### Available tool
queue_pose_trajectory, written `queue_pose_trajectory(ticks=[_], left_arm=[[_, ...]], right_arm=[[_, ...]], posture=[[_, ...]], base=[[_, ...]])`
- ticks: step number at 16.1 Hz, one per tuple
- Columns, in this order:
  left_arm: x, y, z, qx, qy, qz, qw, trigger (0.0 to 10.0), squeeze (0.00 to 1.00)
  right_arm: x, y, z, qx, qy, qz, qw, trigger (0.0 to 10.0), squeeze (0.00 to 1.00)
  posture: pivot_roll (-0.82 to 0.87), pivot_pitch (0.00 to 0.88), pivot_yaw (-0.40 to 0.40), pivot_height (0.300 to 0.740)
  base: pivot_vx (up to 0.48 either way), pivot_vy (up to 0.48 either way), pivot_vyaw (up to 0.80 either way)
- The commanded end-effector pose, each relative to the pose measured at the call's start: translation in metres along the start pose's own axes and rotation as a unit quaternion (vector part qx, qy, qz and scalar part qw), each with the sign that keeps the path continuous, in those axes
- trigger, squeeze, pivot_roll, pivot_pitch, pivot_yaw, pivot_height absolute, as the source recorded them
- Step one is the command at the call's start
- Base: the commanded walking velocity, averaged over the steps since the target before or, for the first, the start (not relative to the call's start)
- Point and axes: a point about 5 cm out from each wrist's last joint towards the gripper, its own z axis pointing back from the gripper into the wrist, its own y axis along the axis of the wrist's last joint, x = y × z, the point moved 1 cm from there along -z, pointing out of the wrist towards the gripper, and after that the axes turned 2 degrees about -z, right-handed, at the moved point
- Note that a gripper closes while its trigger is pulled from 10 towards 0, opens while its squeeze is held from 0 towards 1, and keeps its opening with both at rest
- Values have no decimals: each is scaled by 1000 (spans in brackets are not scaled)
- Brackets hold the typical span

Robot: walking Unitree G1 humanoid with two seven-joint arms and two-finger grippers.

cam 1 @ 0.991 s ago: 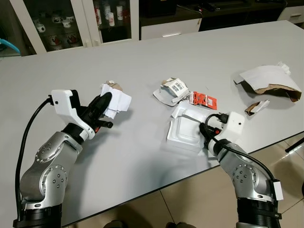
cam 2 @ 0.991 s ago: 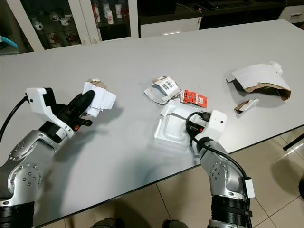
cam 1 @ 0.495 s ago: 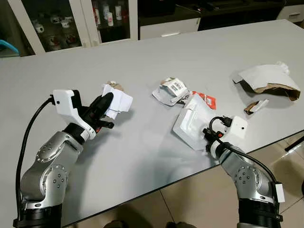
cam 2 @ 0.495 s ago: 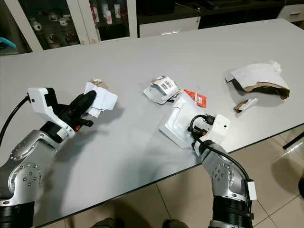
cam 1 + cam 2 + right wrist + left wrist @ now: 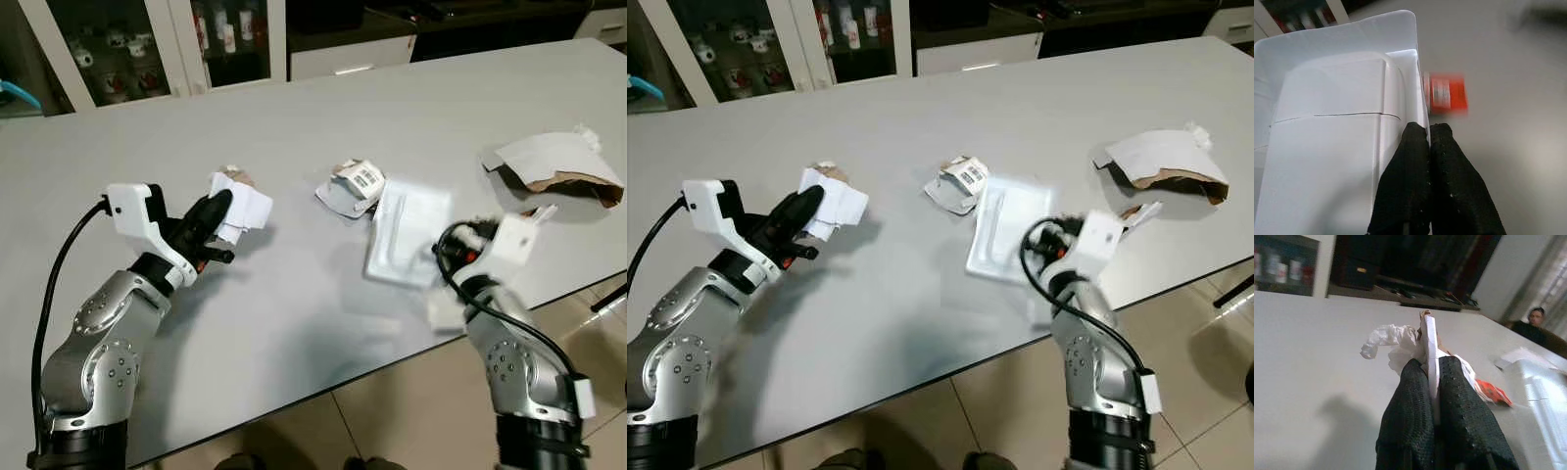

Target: Picking trash to rubbish bin

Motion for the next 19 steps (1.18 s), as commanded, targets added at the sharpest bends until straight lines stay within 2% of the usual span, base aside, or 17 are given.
queue_pose_trajectory(ticks=[1, 2, 3, 4, 5, 6, 7, 8, 9, 10, 12, 13, 14, 16, 17, 19], left_arm=[[-2, 6, 3, 12, 19, 10, 1000, 0, 0], [-1, 6, 4, 12, 20, 17, 1000, 0, 0], [1, 4, 5, 8, 16, 14, 1000, 0, 0], [6, -1, 6, 4, 11, 5, 1000, 0, 0], [7, -2, 6, 5, 11, 4, 1000, 0, 0], [9, -3, 6, 8, 13, -2, 1000, 0, 0], [10, -3, 6, 9, 14, -1, 1000, 0, 0], [12, -5, 6, 8, 13, 2, 1000, 0, 0], [14, -6, 7, 7, 10, 2, 1000, 0, 0], [15, -7, 8, 4, 11, -5, 1000, 0, 0], [14, -9, 8, 2, 22, -27, 999, 0, 0], [12, -13, 7, -15, 39, -44, 998, 10000, 0], [12, -15, 6, -23, 44, -62, 997, 10000, 0], [12, -15, 4, -32, 56, -96, 993, 10000, 0], [11, -18, 2, -47, 72, -122, 989, 10000, 0], [8, -26, 2, -76, 88, -116, 986, 10000, 0]], right_arm=[[-4, 13, 6, 49, 9, 42, 998, 0, 0], [-7, 24, 9, 92, 16, 78, 993, 0, 0], [-8, 29, 12, 111, 17, 101, 989, 0, 0], [-7, 35, 17, 148, 8, 155, 977, 0, 0], [-6, 36, 18, 156, 7, 171, 973, 0, 0], [-7, 43, 24, 200, 4, 248, 948, 0, 0], [-8, 44, 25, 211, 4, 264, 941, 0, 0], [-7, 48, 30, 238, -2, 302, 923, 0, 0], [-5, 50, 33, 257, -11, 320, 912, 0, 0], [-2, 50, 34, 264, -23, 316, 911, 0, 0], [5, 48, 32, 253, -47, 292, 921, 0, 0], [11, 44, 30, 235, -67, 274, 930, 10000, 0], [15, 43, 29, 228, -78, 267, 933, 10000, 0], [11, 42, 31, 235, -63, 287, 927, 10000, 0], [14, 37, 30, 217, -71, 296, 927, 10000, 0], [14, 41, 33, 229, -70, 275, 931, 10000, 0]], posture=[[-8, 78, 10, 740], [-7, 75, 8, 740], [-4, 74, 7, 740], [-4, 75, 7, 740], [-5, 75, 6, 740], [-5, 77, 5, 740], [-5, 77, 5, 740], [-5, 78, 5, 740], [-5, 78, 6, 740], [-5, 78, 6, 740], [-3, 77, 8, 740], [-3, 77, 9, 740], [-2, 73, 7, 740], [0, 69, 4, 740], [-2, 60, -1, 740], [-10, 54, -1, 740]], base=[[0, 0, 0], [0, 0, 0], [0, 0, 0], [0, 0, 0], [0, 0, 0], [0, 0, 0], [0, 0, 0], [0, 0, 0], [0, 0, 0], [0, 0, 0], [0, 0, 0], [0, 0, 0], [0, 0, 0], [0, 0, 0], [0, 0, 0], [0, 0, -400]])
